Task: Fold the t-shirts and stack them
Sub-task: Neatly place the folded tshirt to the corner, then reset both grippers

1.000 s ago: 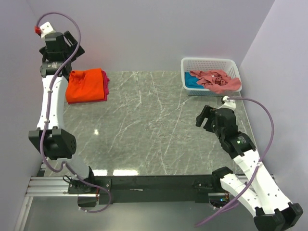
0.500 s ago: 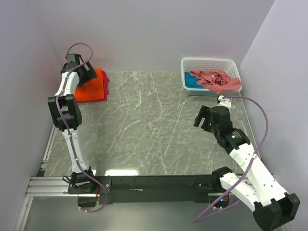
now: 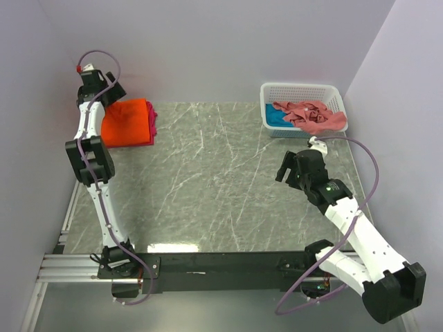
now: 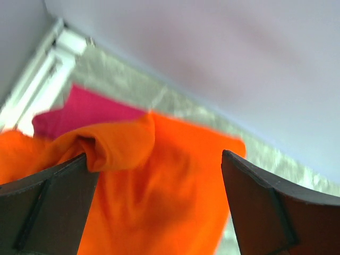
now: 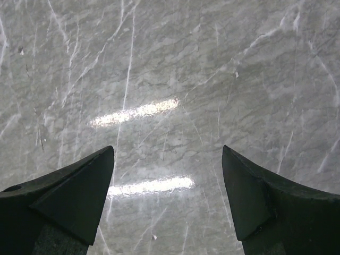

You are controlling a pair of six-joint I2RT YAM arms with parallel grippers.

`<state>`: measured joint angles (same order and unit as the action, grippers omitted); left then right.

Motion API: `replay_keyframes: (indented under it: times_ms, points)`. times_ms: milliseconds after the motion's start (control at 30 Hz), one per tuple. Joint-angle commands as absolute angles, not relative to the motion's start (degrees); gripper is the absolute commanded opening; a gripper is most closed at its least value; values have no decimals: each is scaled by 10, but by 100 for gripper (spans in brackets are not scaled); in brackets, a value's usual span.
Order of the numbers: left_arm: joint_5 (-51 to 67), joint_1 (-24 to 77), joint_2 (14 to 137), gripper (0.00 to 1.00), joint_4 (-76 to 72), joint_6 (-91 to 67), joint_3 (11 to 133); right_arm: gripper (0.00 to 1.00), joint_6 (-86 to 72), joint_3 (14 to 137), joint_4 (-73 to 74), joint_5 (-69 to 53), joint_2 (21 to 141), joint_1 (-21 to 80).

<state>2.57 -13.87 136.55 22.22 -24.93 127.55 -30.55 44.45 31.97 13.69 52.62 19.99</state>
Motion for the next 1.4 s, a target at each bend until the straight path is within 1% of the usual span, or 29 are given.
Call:
replay_keyframes:
  times_ms: [0, 100, 267, 367, 467, 567, 700, 767, 833, 933, 967, 1033, 1067, 1100, 1133, 1167, 1233, 1267, 1367]
  points:
    - [11, -151, 1432, 100, 192, -255, 1351, 88, -320, 463, 311, 141, 528, 198]
    - [2, -159, 1462, 99, 192, -267, 1377, 88, -325, 471, 328, 140, 526, 198]
    - [-47, -171, 1453, 99, 187, -277, 1327, 88, -330, 471, 339, 134, 510, 198]
    - [-65, -178, 1447, 100, 213, -286, 1318, 88, -331, 469, 332, 129, 497, 198]
    - [-58, -182, 1434, 99, 239, -294, 1325, 88, -329, 469, 328, 122, 492, 198]
    - [-33, -180, 1402, 99, 250, -301, 1330, 88, -321, 478, 331, 120, 489, 198]
    - [-13, -159, 1300, 99, 246, -294, 1308, 88, -311, 483, 335, 125, 465, 198]
    - [-20, -135, 1263, 100, 257, -286, 1297, 88, -308, 478, 331, 129, 452, 199]
    - [-51, -113, 1200, 99, 284, -287, 1281, 88, -307, 467, 319, 134, 432, 198]
    - [-80, -56, 1092, 99, 301, -315, 1184, 89, -306, 447, 296, 129, 410, 198]
    - [-94, -25, 1027, 99, 295, -327, 1100, 89, -306, 442, 290, 128, 403, 198]
    - [-109, 16, 958, 99, 260, -369, 1002, 89, -304, 429, 274, 126, 396, 199]
    - [-119, 59, 926, 99, 239, -380, 900, 89, -305, 426, 271, 131, 396, 198]
    - [-136, 84, 863, 99, 226, -394, 851, 89, -306, 422, 267, 135, 391, 198]
    - [-150, 109, 834, 99, 202, -427, 766, 89, -307, 414, 265, 138, 389, 198]
    - [-160, 154, 787, 99, 193, -439, 730, 89, -305, 410, 262, 141, 385, 198]
    - [-191, 199, 756, 99, 194, -466, 680, 89, -305, 396, 252, 142, 381, 198]
    - [-210, 244, 744, 99, 214, -473, 648, 89, -306, 388, 247, 142, 379, 198]
    - [-259, 309, 713, 99, 284, -507, 606, 90, -315, 359, 221, 135, 366, 198]
